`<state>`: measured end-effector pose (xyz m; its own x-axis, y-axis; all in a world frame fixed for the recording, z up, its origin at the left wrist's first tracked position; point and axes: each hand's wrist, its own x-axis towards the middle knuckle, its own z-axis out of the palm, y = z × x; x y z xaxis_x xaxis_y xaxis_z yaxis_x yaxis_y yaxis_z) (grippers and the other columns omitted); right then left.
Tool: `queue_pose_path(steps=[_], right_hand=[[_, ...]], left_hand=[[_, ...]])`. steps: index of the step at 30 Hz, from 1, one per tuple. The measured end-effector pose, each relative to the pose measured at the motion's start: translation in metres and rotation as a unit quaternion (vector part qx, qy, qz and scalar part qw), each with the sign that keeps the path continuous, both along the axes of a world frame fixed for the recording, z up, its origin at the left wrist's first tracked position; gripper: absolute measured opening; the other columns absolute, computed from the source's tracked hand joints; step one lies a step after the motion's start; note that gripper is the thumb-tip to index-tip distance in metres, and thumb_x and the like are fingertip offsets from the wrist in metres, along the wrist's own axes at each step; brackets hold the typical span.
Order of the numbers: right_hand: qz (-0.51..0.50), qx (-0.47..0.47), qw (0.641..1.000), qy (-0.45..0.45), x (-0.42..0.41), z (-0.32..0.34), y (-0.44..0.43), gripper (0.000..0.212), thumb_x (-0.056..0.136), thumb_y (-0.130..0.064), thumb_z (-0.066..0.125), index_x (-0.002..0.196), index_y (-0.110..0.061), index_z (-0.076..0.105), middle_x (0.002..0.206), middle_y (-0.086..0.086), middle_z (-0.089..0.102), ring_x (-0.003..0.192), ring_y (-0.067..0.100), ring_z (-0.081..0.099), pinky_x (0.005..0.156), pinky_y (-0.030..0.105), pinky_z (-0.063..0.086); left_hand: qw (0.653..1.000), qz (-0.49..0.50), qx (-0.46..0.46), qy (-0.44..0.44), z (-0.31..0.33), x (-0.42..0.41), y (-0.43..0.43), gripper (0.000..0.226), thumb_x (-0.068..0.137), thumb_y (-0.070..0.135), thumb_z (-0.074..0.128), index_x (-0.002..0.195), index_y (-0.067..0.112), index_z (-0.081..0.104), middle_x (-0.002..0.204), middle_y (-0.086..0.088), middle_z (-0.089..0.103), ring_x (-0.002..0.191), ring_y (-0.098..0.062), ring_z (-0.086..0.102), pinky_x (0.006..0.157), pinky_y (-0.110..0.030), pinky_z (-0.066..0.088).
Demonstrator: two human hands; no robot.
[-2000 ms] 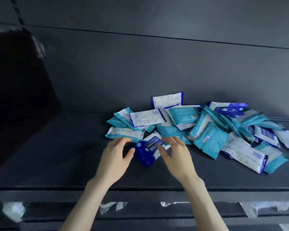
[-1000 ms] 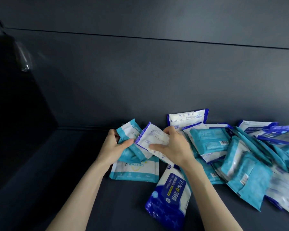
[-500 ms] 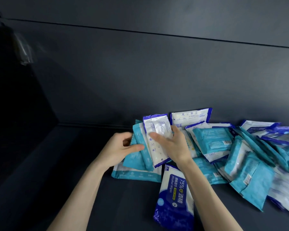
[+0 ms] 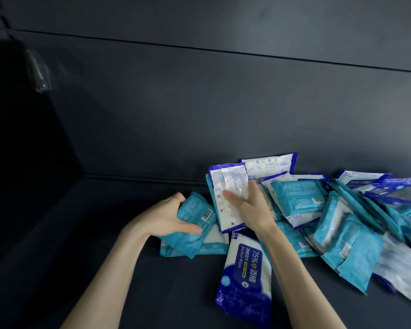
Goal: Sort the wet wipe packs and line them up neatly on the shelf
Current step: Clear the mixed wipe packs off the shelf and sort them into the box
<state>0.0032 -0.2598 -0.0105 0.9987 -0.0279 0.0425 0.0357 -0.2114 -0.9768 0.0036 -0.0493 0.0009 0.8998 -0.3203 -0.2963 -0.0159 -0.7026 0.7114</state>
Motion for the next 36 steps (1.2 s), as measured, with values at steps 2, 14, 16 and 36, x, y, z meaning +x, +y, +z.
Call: queue_pose_path(steps=[2,14,16,36], right_hand=[[0.0,0.0,1.0,-0.006,0.0,-0.002,0.0,0.028,0.09,-0.019,0.064,0.112,-0.015,0.046,0.11,0.005,0.067,0.094,0.016,0.069,0.078,0.033,0.058],[-0.02,0.09,0.995,-0.039,-0.024,0.021,0.009,0.033,0.09,-0.011,0.063,0.117,-0.003,0.045,0.105,0.004,0.068,0.085,0.007,0.07,0.062,0.018,0.053],[-0.029,0.113,0.992,-0.048,-0.034,0.025,0.01,0.031,0.092,-0.01,0.061,0.118,-0.004,0.046,0.104,0.002,0.068,0.085,0.007,0.069,0.063,0.018,0.053],[-0.257,0.201,0.941,-0.087,-0.326,0.025,-0.112,0.025,0.087,-0.015,0.061,0.111,-0.013,0.053,0.099,0.004,0.073,0.087,0.021,0.071,0.065,0.028,0.058]], left_hand=[[0.999,0.004,-0.02,0.038,0.003,0.0,-0.001,0.053,0.066,0.031,0.086,0.105,0.016,0.053,0.099,0.004,0.066,0.086,-0.009,0.067,0.072,-0.027,0.056],[0.993,0.024,-0.099,0.067,0.015,-0.019,0.009,0.02,0.075,0.006,0.078,0.088,0.014,0.066,0.087,0.001,0.073,0.083,-0.017,0.07,0.075,-0.032,0.056],[0.992,0.035,-0.109,0.044,0.015,-0.024,0.014,0.025,0.075,0.005,0.077,0.095,0.012,0.063,0.092,0.0,0.072,0.087,-0.018,0.069,0.077,-0.033,0.056],[0.849,0.015,-0.513,0.123,0.019,-0.229,-0.161,0.037,0.067,0.006,0.068,0.104,0.005,0.065,0.101,-0.014,0.072,0.092,-0.03,0.069,0.078,-0.042,0.057]])
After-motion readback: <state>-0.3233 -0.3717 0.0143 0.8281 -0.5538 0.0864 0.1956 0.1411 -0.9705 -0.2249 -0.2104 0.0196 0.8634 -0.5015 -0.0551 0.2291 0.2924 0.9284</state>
